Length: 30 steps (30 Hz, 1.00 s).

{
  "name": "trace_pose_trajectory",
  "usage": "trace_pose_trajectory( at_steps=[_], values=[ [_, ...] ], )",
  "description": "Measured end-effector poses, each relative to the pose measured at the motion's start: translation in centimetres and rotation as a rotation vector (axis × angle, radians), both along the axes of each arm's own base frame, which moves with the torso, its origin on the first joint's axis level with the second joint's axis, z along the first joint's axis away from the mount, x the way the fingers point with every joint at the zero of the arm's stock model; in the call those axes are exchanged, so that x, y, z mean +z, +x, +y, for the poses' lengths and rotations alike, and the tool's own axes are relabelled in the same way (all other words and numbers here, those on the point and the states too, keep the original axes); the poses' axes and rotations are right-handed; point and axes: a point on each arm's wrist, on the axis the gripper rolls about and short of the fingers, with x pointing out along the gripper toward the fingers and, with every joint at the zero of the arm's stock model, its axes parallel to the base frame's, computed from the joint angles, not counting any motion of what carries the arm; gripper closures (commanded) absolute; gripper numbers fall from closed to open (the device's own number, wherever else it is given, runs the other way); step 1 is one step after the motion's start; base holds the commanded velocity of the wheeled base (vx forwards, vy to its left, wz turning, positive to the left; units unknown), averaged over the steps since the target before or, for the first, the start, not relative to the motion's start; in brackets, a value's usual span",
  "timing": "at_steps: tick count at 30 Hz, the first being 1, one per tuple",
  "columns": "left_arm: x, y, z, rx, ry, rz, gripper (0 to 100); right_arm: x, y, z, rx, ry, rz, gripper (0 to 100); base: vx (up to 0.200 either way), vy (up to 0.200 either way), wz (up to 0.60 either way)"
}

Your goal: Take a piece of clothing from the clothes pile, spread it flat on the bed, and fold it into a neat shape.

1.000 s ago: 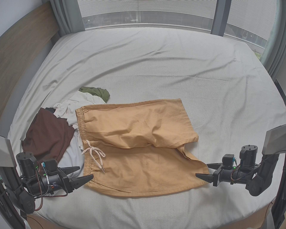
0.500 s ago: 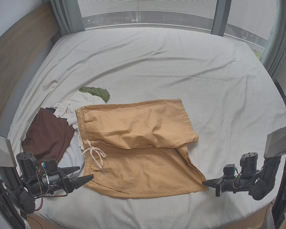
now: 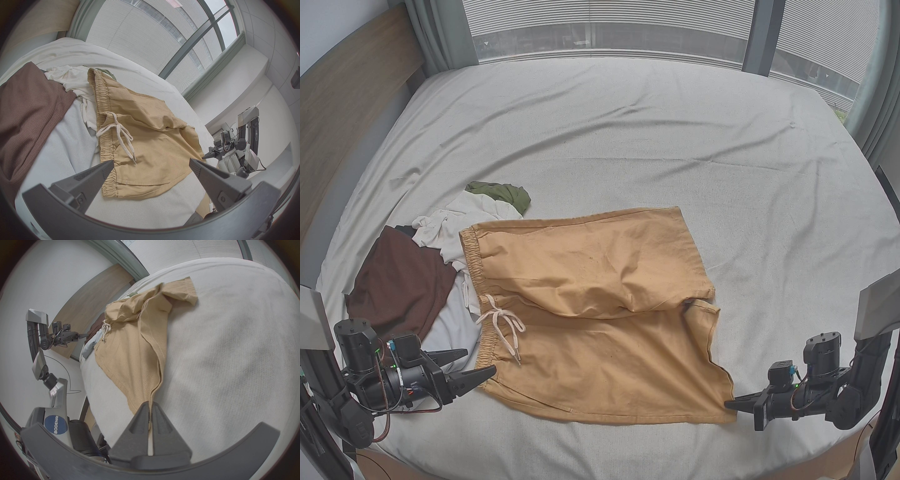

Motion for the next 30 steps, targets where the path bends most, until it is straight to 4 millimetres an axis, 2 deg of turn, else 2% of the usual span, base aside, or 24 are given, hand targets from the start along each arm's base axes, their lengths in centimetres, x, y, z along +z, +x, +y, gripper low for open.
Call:
trace_pose_trajectory(
  at_steps=[14,15,23,30],
  values=[
    [-0.1,0.0,0.0,-0.002,0.002,0.006,0,0.1,0.5,-0.4,-0.024,0.003,-0.018,100,0.000,0.000,0.00],
    [-0.2,0.0,0.0,-0.002,0.002,0.006,0,0.1,0.5,-0.5,-0.023,0.001,-0.020,0,0.000,0.000,0.00],
    [-0.6,0.0,0.1,0.005,0.003,0.038,0,0.6,1.3,-0.3,-0.021,0.013,-0.076,0,0.000,0.000,0.00],
    [-1.5,-0.4,0.6,0.030,0.003,0.138,0,2.4,2.7,-0.1,-0.068,0.094,-0.141,0,0.000,0.000,0.00]
  ],
)
